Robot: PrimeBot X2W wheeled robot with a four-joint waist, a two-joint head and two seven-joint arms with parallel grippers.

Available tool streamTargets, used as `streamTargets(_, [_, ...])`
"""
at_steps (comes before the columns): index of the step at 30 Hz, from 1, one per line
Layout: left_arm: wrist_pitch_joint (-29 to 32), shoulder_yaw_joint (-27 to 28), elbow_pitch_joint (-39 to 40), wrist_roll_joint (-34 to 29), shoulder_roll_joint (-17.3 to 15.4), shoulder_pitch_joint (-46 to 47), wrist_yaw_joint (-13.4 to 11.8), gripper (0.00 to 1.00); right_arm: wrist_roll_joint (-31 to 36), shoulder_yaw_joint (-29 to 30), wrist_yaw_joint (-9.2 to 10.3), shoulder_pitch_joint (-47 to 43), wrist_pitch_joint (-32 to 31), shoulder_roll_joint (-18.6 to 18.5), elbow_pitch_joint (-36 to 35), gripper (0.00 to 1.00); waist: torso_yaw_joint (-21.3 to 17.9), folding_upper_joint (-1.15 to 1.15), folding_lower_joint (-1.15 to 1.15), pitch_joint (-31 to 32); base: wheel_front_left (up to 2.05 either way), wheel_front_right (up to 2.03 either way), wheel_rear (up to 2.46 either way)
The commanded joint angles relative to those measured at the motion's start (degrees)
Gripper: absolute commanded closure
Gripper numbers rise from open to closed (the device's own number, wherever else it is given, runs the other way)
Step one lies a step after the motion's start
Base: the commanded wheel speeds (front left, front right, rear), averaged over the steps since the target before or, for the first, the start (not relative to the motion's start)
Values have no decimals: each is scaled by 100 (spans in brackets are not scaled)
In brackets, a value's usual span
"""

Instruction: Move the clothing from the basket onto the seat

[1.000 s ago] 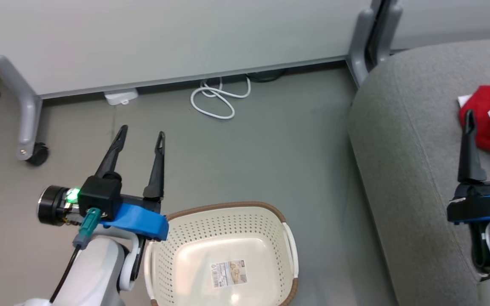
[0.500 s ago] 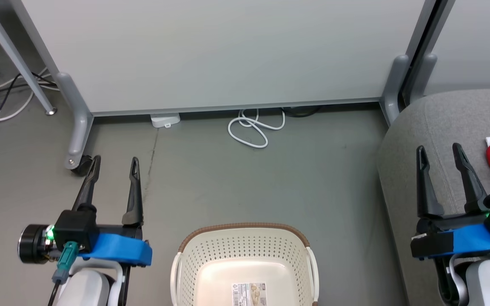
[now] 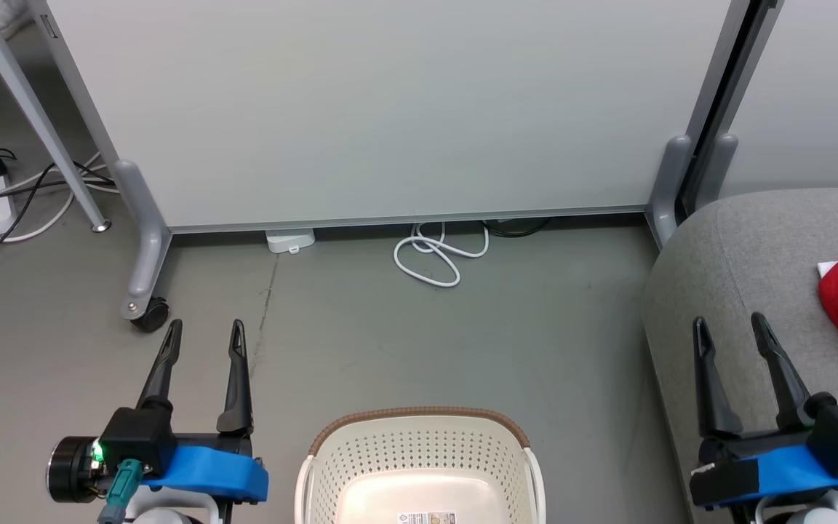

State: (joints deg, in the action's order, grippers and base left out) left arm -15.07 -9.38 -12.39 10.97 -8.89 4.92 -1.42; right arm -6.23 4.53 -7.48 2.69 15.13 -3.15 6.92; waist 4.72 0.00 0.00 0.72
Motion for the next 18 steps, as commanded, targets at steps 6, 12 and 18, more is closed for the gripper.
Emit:
streamTargets(6, [-14,107,-8,-99,114,-121,104,0,-132,-50,-3,-207,1,30,33,0,-33,0,0,23,0,0,0])
streamTargets(12, [-14,203,-34,-180,184,-158,198,0,-241,-64,-3,-213,1,30,68,0,-51,0,0,15,0,0,0])
streamTargets(18, [-14,266,-57,-299,242,-147,233,0,-239,-21,-3,-218,1,30,54,0,-66,0,0,23,0,0,0])
